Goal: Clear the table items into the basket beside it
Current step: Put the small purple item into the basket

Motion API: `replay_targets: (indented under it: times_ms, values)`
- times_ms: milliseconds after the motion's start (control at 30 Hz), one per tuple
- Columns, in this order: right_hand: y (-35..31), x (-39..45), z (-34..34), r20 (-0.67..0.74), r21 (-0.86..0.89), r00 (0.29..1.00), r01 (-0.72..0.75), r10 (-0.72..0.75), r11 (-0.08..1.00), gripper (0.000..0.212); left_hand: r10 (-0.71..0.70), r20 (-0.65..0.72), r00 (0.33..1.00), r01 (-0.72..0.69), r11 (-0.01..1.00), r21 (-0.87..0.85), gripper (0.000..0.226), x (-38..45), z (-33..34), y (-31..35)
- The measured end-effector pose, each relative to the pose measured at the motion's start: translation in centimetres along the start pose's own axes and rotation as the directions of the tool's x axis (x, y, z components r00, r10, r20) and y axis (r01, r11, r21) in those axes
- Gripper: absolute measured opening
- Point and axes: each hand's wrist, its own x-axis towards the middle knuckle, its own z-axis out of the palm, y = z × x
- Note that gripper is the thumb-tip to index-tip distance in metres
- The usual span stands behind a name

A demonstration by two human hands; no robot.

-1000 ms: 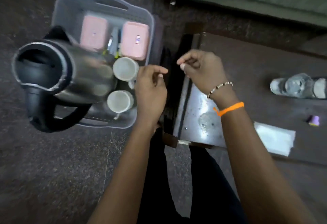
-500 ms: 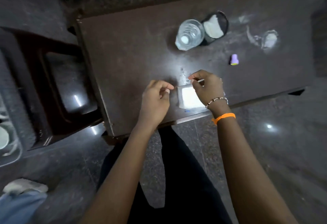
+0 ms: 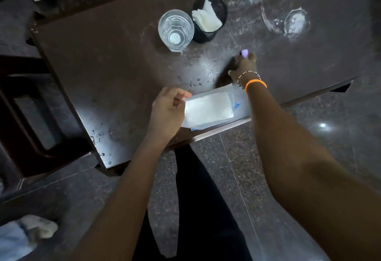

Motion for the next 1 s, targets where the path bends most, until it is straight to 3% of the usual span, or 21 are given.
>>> replay_targets:
  times_ms: [200, 333, 433, 533, 633, 733, 833, 1000]
  values:
    - [-1.8, -2.2, 1.7, -0.060, 0.036, 0.994, 0.094, -0.092, 0.995, 0.033, -0.074, -0.036, 0.997, 0.073, 0.997, -0.027, 0.025, -1.0, -2.4, -1.6]
    - [-6.7, -8.2, 4.1, -0.020, 0.207, 0.965, 0.260, -0.262, 0.943, 0.023, -0.108, -0.136, 0.985, 0.092, 0.989, -0.117, 0.023, -2.2, -6.0, -3.4]
    - [-11.5, -13.1, 6.6, 0.038, 0.276, 0.880, 0.446, -0.474, 0.851, 0.027, -0.162, -0.250, 0.954, 0.110, 0.972, -0.210, 0.022, -3.4, -9.6, -5.8]
    - [-16.9, -17.2, 8.9, 0.155, 0.281, 0.794, 0.534, -0.587, 0.797, 0.025, -0.216, -0.367, 0.905, 0.098, 0.944, -0.314, 0.023, -5.1, -14.0, -8.7]
    - [-22.9, -20.4, 11.1, 0.239, 0.314, 0.702, 0.598, -0.670, 0.738, 0.011, -0.320, -0.499, 0.806, 0.076, 0.891, -0.448, 0.027, -7.2, -18.9, -12.3]
    - [-29.0, -22.6, 13.1, 0.323, 0.344, 0.618, 0.629, -0.717, 0.697, 0.018, -0.385, -0.608, 0.694, 0.058, 0.872, -0.486, 0.024, -9.5, -23.7, -16.0]
    - [-34.8, -24.3, 14.9, 0.334, 0.294, 0.552, 0.709, -0.764, 0.641, 0.022, -0.452, -0.641, 0.621, 0.035, 0.833, -0.553, 0.022, -11.2, -27.8, -19.2]
    - [-44.2, -26.2, 18.5, 0.233, 0.315, 0.496, 0.775, -0.836, 0.548, 0.025, -0.462, -0.645, 0.609, -0.010, 0.808, -0.588, 0.026, -12.4, -32.7, -23.6]
